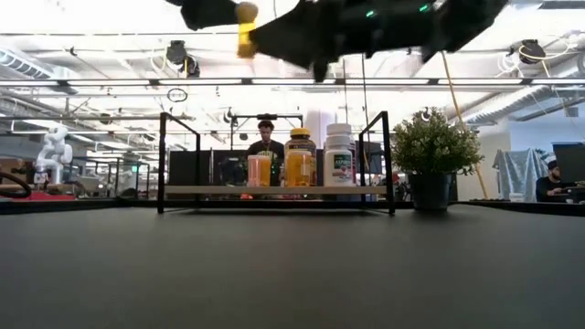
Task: Pick and place medicine bottles onto shelf by color
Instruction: Put the orange pill bottle on the shelf aligned with the other orange pill bottles
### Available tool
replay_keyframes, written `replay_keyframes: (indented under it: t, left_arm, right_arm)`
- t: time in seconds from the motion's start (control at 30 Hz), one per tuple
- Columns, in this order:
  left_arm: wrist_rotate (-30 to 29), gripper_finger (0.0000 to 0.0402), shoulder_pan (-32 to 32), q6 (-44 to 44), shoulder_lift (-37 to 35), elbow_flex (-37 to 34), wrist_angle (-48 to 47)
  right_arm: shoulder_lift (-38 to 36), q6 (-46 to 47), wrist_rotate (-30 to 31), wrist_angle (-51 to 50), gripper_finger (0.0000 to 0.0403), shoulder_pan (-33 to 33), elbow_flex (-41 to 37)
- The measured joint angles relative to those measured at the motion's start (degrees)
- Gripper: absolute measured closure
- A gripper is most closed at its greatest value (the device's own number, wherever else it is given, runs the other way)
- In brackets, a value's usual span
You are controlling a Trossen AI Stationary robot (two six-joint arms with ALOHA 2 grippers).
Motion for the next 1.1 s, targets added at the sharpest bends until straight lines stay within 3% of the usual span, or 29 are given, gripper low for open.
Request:
replay_keyframes:
  t: [0.17,0.4,1.1]
  left_arm:
    - [0.2,0.0056,1.3,-1.1,1.0,0.0,5.7]
    - [12.4,0.0109,4.2,-2.4,2.3,0.1,10.5]
    - [19.2,0.0216,7.8,-2.2,3.8,0.0,11.7]
  right_arm:
    - [-5.4,-1.8,3.3,-0.5,0.032,2.1,-3.3]
    - [-7.3,-4.2,4.3,-1.0,0.032,3.5,-3.8]
    - [-7.3,-2.8,5.8,-3.0,0.032,3.5,-3.7]
